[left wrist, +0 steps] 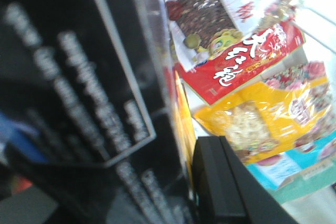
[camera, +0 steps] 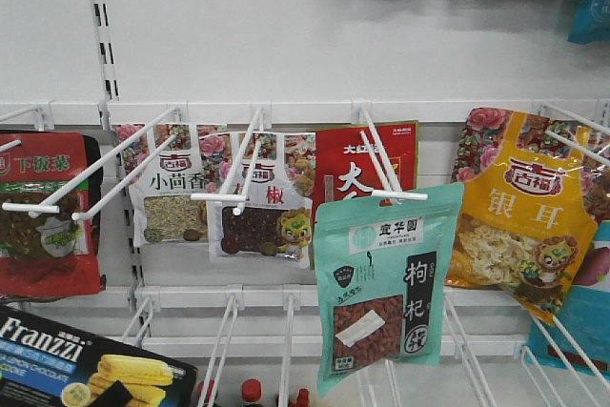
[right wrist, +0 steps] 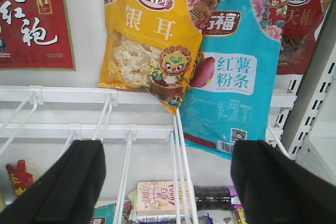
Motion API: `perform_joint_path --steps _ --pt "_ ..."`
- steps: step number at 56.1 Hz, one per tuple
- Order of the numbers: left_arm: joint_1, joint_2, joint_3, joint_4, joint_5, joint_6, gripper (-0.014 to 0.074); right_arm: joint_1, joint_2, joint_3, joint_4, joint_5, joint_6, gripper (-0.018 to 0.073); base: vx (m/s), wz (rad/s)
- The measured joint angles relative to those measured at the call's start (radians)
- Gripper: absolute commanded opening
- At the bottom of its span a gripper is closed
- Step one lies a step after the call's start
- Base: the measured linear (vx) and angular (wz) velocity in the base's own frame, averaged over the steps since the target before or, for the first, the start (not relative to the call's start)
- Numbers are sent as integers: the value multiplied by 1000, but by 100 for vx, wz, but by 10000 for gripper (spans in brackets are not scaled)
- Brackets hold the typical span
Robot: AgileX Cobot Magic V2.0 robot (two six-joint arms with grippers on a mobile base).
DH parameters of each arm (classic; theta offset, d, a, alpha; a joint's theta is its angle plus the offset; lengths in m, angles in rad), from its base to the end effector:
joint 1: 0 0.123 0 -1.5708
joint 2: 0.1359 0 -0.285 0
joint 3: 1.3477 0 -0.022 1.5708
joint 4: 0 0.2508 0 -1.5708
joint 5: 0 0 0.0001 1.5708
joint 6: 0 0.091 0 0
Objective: Pick snacks and fruit into basket
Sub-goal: 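Lift the black box with the left gripper and pull it back from the shelf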
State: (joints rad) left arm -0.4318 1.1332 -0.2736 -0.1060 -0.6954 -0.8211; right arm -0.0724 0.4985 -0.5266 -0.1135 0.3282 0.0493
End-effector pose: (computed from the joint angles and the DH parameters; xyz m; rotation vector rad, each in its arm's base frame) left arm 0.1849 -0.0784 0.2285 -0.4587 1.6789 -0.9475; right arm 0.1054 -0.0110 0.3235 0.0390 1.7829 -0.1266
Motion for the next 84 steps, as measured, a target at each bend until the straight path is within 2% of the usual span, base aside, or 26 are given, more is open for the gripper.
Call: perform_joint_path --steps 9,16,27,36,40,49,61,74,84 --pt "93 -219 0 4 201 251 279 0 0 0 0 0 0 567 0 0" --pt "187 -406 1 63 407 416 279 0 0 0 0 0 0 567 0 0" --pt "295 -656 2 142 744 525 279 0 0 0 0 0 0 567 0 0" --pt "324 -801 -44 261 1037 561 279 0 0 0 0 0 0 567 0 0" --pt "326 -831 -74 311 1123 564 279 0 0 0 0 0 0 567 0 0" --pt "326 -841 -84 332 1184 565 279 0 0 0 0 0 0 567 0 0" --pt "326 -841 -84 332 1188 565 277 0 0 0 0 0 0 567 0 0" --pt "326 -841 -84 332 1184 565 206 0 0 0 0 0 0 567 0 0" --pt "326 -841 -84 332 1181 565 200 0 0 0 0 0 0 567 0 0"
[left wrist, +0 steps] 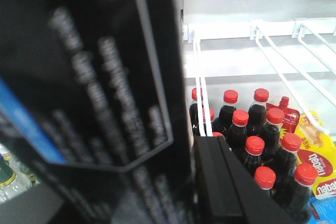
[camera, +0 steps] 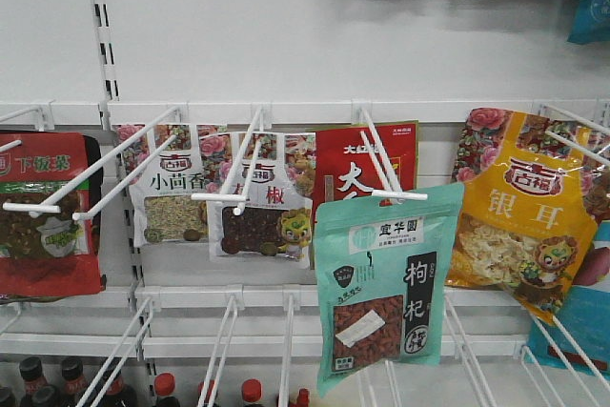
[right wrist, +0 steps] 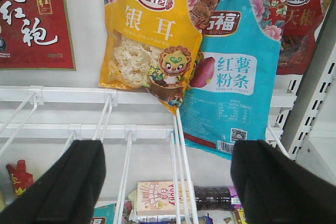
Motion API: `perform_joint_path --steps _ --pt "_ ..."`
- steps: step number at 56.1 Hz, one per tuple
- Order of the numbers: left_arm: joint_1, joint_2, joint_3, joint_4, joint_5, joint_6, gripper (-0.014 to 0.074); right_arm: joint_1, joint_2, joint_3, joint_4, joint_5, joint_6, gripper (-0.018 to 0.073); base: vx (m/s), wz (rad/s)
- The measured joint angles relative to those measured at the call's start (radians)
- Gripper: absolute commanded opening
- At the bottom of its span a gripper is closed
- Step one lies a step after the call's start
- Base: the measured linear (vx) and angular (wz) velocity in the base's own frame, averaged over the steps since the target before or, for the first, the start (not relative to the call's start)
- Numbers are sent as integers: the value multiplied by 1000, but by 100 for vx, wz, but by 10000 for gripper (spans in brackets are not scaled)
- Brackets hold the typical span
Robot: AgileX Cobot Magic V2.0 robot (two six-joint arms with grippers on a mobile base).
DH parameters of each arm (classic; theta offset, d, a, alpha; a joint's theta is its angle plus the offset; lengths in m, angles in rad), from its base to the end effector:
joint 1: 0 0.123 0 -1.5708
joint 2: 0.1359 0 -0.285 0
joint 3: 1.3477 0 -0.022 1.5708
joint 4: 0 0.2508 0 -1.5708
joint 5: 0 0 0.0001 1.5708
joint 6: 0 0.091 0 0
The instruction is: Pick snacks and fruit into basket
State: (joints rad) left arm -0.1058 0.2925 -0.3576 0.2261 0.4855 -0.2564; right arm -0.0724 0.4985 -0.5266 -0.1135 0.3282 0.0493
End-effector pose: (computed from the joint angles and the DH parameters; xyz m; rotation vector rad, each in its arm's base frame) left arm 0.0717 0.0020 0.2724 -0.0240 1.8915 -0.0110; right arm 0.1054 -0.0110 0.3235 0.0390 1.7829 -0.1266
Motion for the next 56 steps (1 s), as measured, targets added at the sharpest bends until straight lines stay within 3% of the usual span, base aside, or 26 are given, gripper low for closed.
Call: perform_joint_path --steps 28,56 --pt "0 0 0 0 -1 0 199 0 0 0 0 0 0 567 0 0" --pt "0 0 -1 0 -1 0 199 0 25 0 38 -94 0 567 0 0"
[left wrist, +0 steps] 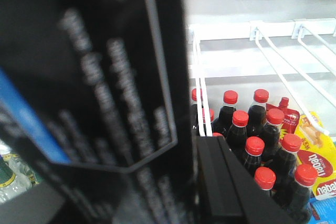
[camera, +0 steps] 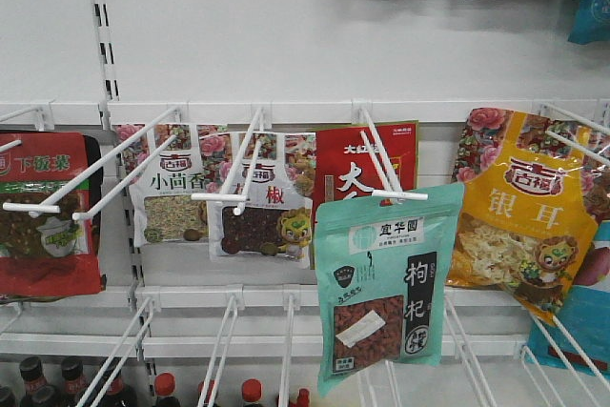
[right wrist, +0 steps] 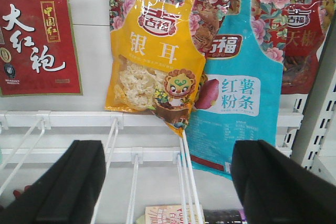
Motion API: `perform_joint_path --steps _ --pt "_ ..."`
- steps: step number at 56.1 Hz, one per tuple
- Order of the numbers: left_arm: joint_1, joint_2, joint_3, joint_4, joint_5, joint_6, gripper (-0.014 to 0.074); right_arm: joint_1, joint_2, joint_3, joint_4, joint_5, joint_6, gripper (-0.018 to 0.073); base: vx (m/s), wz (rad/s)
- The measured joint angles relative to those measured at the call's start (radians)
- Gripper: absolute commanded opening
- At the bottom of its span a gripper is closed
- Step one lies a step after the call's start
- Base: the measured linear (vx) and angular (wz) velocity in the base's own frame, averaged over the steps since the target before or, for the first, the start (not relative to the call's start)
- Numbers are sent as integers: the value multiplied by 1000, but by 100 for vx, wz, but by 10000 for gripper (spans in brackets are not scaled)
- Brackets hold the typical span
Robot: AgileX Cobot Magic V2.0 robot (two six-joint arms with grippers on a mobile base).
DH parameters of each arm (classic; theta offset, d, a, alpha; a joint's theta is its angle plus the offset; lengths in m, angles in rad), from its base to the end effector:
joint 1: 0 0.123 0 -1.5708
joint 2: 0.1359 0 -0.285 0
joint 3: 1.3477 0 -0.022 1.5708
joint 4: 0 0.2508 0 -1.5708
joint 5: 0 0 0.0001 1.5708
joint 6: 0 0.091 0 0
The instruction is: Pick snacks and fruit into basket
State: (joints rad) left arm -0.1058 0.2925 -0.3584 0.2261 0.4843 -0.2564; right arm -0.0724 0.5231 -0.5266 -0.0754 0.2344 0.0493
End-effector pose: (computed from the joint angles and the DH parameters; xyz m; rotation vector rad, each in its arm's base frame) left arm 0.0717 0.0020 0.2728 -0.0239 1.8895 -0.0113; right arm 0.1121 -0.0097 0.3291 0.0544 1.7137 -0.0866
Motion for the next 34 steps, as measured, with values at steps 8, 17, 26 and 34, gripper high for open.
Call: perform_joint_path --steps 8,17,26,34 --pt "0 0 0 0 0 0 199 0 112 0 44 -91 0 567 0 0" --pt "0 0 0 0 0 0 199 10 287 0 105 -151 0 567 0 0" --pt "0 0 0 0 1 0 199 141 366 0 107 -234 -1 567 0 0" --pt "0 0 0 0 2 0 199 246 419 0 75 -299 -4 567 0 0"
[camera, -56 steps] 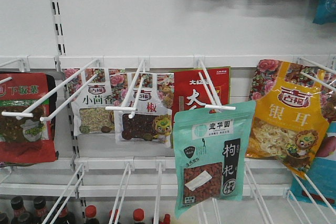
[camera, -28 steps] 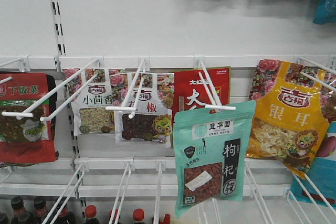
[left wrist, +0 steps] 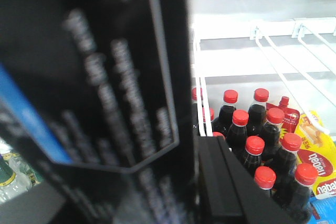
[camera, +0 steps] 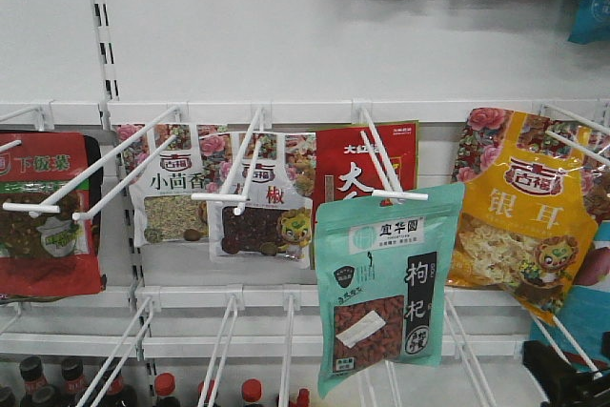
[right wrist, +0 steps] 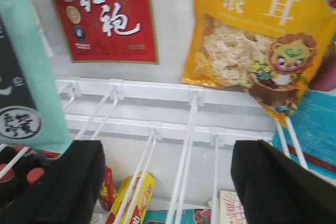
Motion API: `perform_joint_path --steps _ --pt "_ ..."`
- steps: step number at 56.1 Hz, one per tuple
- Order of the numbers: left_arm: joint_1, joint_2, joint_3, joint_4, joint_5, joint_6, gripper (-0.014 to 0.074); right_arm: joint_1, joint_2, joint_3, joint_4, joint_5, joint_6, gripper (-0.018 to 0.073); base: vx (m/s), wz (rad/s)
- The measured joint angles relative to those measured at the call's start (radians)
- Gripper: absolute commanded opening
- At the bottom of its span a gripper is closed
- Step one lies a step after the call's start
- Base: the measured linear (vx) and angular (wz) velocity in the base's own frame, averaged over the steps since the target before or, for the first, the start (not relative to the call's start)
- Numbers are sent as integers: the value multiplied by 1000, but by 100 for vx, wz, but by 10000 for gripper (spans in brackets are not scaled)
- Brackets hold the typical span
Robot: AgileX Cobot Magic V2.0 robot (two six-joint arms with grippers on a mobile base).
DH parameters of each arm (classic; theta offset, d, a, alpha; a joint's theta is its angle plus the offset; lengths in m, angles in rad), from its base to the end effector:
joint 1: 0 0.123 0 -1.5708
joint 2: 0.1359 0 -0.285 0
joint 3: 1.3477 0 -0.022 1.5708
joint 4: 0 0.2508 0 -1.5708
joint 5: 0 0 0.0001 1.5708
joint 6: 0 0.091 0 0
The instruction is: Pick snacks and fruit into basket
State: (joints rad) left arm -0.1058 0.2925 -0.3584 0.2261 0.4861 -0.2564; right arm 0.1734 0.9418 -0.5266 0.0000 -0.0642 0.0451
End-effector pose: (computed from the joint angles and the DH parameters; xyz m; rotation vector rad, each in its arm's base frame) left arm 0.0717 0.0020 0.2726 -0.0242 1.8913 -0.0109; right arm 0.1945 0.0341 0.2903 -0.1178 1.8335 0.1534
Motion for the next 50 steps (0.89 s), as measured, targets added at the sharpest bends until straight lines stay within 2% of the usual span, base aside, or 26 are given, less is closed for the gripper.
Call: perform_joint_path --steps 3,7,9,13,17,19,25,29,35,37,41,50 --pt "0 0 0 0 0 0 199 20 15 0 14 -5 -1 567 0 0" --pt "0 0 0 0 0 0 199 36 35 0 84 -3 -33 567 0 0" --pt "0 0 0 0 0 0 199 38 40 0 141 -1 -63 567 0 0" --pt "0 0 0 0 0 0 199 39 48 0 286 4 -190 567 0 0" --pt "0 0 0 0 0 0 199 39 49 0 481 5 -403 567 0 0" --pt "0 0 0 0 1 0 199 39 50 0 633 6 -522 567 0 0" --pt "0 0 0 0 1 0 199 40 50 0 1037 10 -930 564 0 0" --pt "0 0 0 0 1 0 199 40 50 0 1271 17 -1226 555 0 0" --pt "0 0 -2 0 3 0 199 40 50 0 1563 9 -1526 537 0 0" --pt "0 0 -3 0 3 0 199 40 50 0 1632 4 -1595 530 0 0" --pt "0 0 -4 0 4 0 199 40 50 0 1706 2 -1677 520 0 0" --pt "0 0 -4 0 4 0 199 24 59 0 1739 94 -1742 515 0 0"
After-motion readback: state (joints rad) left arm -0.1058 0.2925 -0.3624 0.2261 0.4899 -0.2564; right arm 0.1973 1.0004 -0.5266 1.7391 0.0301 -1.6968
